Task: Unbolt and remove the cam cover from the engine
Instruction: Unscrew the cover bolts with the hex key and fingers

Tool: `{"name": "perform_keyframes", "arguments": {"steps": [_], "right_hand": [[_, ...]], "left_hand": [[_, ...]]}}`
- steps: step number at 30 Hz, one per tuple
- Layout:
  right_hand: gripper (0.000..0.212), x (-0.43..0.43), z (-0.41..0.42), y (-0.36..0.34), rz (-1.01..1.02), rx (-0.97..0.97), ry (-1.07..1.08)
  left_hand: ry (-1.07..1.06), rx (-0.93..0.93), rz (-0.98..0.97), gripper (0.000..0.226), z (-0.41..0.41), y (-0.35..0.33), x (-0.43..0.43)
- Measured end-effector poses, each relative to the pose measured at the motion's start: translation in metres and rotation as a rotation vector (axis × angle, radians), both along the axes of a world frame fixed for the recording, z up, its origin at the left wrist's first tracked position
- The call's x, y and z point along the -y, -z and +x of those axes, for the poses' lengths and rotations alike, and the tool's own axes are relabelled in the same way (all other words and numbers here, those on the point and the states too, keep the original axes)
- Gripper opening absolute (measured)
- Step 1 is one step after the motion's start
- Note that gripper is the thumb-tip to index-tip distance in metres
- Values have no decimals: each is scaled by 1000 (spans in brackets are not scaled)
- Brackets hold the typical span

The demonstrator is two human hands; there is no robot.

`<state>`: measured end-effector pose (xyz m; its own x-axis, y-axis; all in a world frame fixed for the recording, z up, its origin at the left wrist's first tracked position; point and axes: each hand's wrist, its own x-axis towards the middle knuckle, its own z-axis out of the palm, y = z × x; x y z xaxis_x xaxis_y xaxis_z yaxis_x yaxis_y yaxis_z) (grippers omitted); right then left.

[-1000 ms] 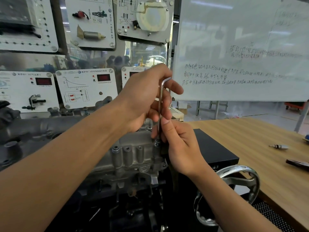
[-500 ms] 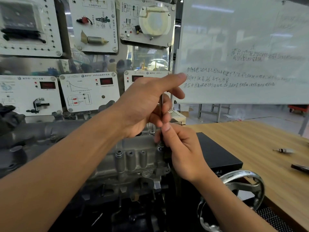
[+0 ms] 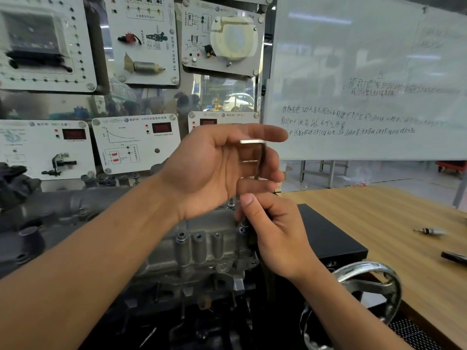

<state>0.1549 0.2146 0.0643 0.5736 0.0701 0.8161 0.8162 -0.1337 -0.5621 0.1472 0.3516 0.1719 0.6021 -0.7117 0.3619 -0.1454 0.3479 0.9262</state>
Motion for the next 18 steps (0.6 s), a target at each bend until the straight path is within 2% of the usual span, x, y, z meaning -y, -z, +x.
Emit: {"name": "perform_keyframes", "arguments": {"steps": [6,10,14,18], "right_hand": [[48,1,3,2,-12,-2,33],[43,2,4,3,-19,-2,30],[42,1,5,2,-26,12,17],[40,0,5,1,-35,4,15]], "left_hand": [[-95,147,-33,37,-1,12,7],[-188,218,-19,27,-2,13,11],[-407,224,-6,25,-3,11,19],[-610,186,46,32,2,7,23]]}}
